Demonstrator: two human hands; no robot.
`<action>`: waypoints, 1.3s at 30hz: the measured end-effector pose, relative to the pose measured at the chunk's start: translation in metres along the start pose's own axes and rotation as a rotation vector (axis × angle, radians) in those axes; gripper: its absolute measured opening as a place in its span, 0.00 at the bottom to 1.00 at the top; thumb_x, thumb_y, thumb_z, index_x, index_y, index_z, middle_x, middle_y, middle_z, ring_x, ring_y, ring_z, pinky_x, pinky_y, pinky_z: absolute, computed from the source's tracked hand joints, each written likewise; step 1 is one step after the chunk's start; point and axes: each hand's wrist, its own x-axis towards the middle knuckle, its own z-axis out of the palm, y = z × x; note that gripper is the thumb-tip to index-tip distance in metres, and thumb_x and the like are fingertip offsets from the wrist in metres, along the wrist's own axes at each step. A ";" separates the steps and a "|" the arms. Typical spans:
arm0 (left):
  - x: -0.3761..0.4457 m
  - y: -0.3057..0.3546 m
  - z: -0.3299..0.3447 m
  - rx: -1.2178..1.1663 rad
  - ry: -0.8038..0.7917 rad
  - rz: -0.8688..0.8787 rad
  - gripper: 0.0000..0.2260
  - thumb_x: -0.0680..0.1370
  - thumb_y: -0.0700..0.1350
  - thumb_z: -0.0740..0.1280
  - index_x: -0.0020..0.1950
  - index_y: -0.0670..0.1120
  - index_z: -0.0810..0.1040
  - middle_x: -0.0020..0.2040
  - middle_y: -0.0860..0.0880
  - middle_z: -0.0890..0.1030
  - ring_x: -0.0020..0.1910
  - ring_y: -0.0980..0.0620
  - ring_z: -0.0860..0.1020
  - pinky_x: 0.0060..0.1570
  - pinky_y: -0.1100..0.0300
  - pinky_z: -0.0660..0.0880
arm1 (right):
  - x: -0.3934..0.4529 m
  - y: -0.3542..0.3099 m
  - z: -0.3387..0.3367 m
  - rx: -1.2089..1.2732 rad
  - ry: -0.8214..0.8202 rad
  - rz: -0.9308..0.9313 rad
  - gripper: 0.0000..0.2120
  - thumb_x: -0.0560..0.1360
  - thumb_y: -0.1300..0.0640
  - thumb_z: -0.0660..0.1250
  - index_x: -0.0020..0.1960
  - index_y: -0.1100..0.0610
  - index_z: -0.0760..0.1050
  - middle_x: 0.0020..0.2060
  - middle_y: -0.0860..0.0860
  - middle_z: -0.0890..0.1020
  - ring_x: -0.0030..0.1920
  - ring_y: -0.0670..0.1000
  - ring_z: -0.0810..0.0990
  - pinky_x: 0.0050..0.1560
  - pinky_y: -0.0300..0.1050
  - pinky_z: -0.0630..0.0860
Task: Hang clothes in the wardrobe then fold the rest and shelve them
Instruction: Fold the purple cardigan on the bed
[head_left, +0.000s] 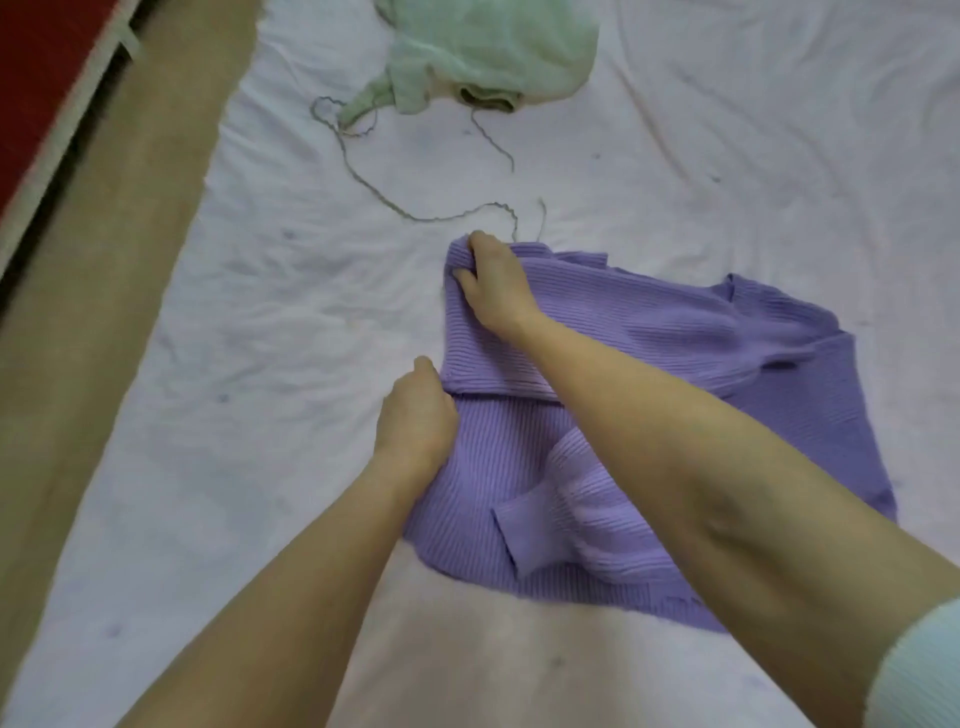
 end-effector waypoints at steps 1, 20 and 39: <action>0.000 -0.009 -0.002 -0.012 -0.009 -0.069 0.07 0.79 0.39 0.57 0.54 0.38 0.70 0.53 0.35 0.77 0.51 0.35 0.75 0.41 0.52 0.65 | 0.003 -0.006 0.005 0.043 -0.028 0.001 0.06 0.78 0.62 0.63 0.53 0.63 0.69 0.54 0.61 0.75 0.54 0.58 0.73 0.45 0.43 0.62; -0.042 -0.010 -0.009 -0.347 -0.347 0.195 0.20 0.77 0.42 0.67 0.69 0.46 0.71 0.64 0.47 0.78 0.62 0.48 0.75 0.55 0.64 0.68 | -0.018 -0.004 -0.012 -0.001 -0.086 0.238 0.05 0.72 0.65 0.64 0.46 0.58 0.73 0.47 0.58 0.80 0.52 0.58 0.76 0.48 0.44 0.67; -0.120 0.296 0.170 0.047 -0.558 0.374 0.33 0.81 0.46 0.60 0.79 0.40 0.44 0.65 0.36 0.73 0.61 0.36 0.73 0.56 0.46 0.73 | -0.139 0.245 -0.253 0.272 0.241 0.550 0.16 0.74 0.66 0.58 0.61 0.64 0.72 0.53 0.55 0.78 0.49 0.51 0.74 0.44 0.37 0.67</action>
